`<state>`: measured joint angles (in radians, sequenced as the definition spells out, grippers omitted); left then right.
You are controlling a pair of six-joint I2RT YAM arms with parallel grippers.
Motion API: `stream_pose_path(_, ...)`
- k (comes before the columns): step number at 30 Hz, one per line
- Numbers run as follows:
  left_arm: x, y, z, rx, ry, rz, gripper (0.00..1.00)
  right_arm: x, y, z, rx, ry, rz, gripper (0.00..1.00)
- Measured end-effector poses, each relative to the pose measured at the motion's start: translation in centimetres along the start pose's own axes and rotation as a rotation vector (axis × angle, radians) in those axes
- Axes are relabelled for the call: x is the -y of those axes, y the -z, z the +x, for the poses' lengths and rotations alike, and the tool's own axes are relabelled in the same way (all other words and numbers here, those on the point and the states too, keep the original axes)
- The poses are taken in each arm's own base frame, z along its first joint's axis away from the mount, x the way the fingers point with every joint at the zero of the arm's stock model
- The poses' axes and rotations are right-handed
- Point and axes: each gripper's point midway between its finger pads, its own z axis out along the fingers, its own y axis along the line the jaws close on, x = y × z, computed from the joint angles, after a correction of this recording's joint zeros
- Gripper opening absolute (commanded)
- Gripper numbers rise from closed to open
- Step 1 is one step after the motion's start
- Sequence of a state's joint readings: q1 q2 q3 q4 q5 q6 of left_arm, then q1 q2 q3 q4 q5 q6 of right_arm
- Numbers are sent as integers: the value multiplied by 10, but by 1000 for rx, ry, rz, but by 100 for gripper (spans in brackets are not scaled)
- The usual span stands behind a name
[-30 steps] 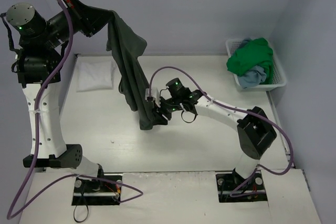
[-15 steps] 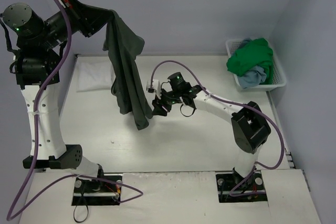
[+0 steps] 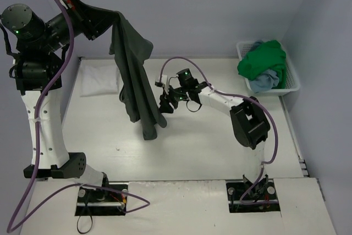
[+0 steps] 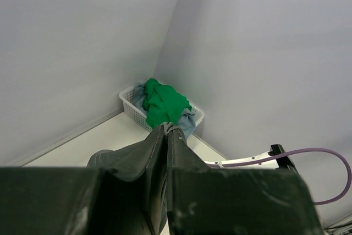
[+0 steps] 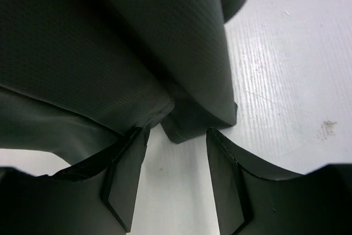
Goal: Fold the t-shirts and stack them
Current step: Flatten out the tshirt
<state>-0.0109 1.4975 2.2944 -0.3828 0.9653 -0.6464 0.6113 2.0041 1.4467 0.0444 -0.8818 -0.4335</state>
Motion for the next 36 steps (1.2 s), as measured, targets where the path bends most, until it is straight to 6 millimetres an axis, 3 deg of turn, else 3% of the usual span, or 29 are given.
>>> stream_pose_path(9,2,0,-1,1,4,7,0,-12,-4,1,-7,1,-45,45)
stream_pose_path(18,3,0,-2,7,0,12,0,-9,11,2,-7,-15,-38,44)
stream_pose_path(23,4,0,-4,12,-1,15,0,-22,19,-6,5,-6,-59,45)
stream_pose_path(36,11,3,-6,23,-4,23,0,-51,12,-11,15,-15,-166,47)
